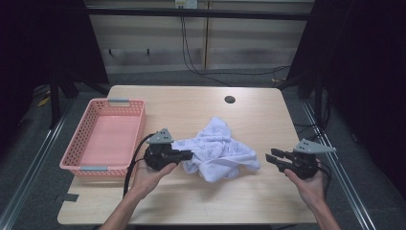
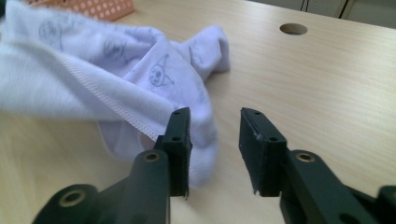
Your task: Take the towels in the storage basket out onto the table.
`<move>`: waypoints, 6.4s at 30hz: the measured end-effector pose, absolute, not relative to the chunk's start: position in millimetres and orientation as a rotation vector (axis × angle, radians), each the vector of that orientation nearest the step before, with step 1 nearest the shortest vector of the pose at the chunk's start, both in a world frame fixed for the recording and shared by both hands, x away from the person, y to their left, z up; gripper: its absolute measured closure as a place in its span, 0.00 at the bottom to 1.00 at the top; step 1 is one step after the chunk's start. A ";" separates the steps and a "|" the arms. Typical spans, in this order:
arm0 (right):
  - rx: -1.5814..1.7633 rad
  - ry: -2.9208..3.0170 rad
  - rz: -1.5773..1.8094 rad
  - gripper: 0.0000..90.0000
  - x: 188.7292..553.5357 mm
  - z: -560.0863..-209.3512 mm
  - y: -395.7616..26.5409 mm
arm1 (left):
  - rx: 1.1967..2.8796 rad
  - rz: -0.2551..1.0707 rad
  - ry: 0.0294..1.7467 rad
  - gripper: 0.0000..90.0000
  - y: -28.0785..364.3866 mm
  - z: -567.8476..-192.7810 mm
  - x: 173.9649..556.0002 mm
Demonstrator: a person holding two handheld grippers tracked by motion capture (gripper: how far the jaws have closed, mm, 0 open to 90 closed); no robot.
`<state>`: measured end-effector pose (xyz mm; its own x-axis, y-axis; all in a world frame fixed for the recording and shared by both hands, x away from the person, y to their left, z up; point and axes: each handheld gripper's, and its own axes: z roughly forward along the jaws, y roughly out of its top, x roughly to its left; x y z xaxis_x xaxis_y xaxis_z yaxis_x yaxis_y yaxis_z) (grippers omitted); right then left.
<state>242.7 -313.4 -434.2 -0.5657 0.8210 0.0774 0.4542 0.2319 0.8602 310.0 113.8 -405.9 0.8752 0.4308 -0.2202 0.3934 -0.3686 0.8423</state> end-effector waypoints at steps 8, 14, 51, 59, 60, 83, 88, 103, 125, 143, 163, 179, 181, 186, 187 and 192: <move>1.073 2.246 1.379 0.52 216.6 -438.0 -265.1 | 1.996 -0.004 0.596 0.98 97.4 -412.1 317.3; 0.917 2.292 1.455 0.39 241.4 -422.1 -210.7 | 2.020 0.016 0.584 0.98 88.0 -403.5 321.6; 1.137 2.172 1.333 0.67 262.8 -439.1 -292.5 | 2.033 0.038 0.709 0.56 130.8 -434.9 312.1; 0.979 2.411 1.467 0.67 237.1 -454.4 -233.8 | 2.132 0.021 0.732 0.64 139.4 -471.9 312.0; 0.920 2.481 1.431 0.67 240.0 -461.3 -215.4 | 2.148 0.024 0.737 0.65 136.4 -479.2 316.0; 0.933 2.396 1.406 0.99 259.6 -443.0 -222.5 | 1.939 -0.019 0.632 0.99 159.8 -408.1 300.0; 0.912 2.273 1.529 1.00 256.9 -401.9 -243.8 | 1.923 0.017 0.602 0.99 154.3 -378.2 302.9; 1.142 2.231 1.327 0.82 311.9 -445.0 -269.9 | 1.968 -0.036 0.860 0.81 130.8 -442.9 353.9; 1.116 2.396 1.410 0.55 282.1 -476.2 -216.5 | 1.977 0.020 0.851 0.67 162.0 -446.5 317.3; 1.211 2.151 1.461 0.95 293.1 -443.4 -274.4 | 2.048 0.044 1.008 0.53 178.3 -479.9 293.4; 1.192 2.180 1.498 0.95 280.7 -441.5 -285.4 | 2.039 -0.012 0.911 0.96 152.0 -488.9 309.6; 1.064 2.051 1.641 0.95 272.1 -359.7 -310.7 | 1.779 0.158 0.756 0.96 188.9 -347.6 317.7; 1.025 2.033 1.685 0.95 264.2 -346.5 -311.3 | 1.773 0.152 0.731 0.96 190.2 -336.9 312.9; 0.993 2.069 1.692 0.95 228.4 -346.8 -313.3 | 1.834 0.087 0.705 0.95 194.5 -352.9 279.3; 0.994 2.086 1.683 0.94 217.1 -353.8 -314.0 | 1.850 0.059 0.696 0.95 196.4 -361.9 270.1; 1.088 2.187 1.669 0.93 143.3 -406.3 -317.8 | 1.886 -0.137 0.680 0.95 202.8 -402.0 213.8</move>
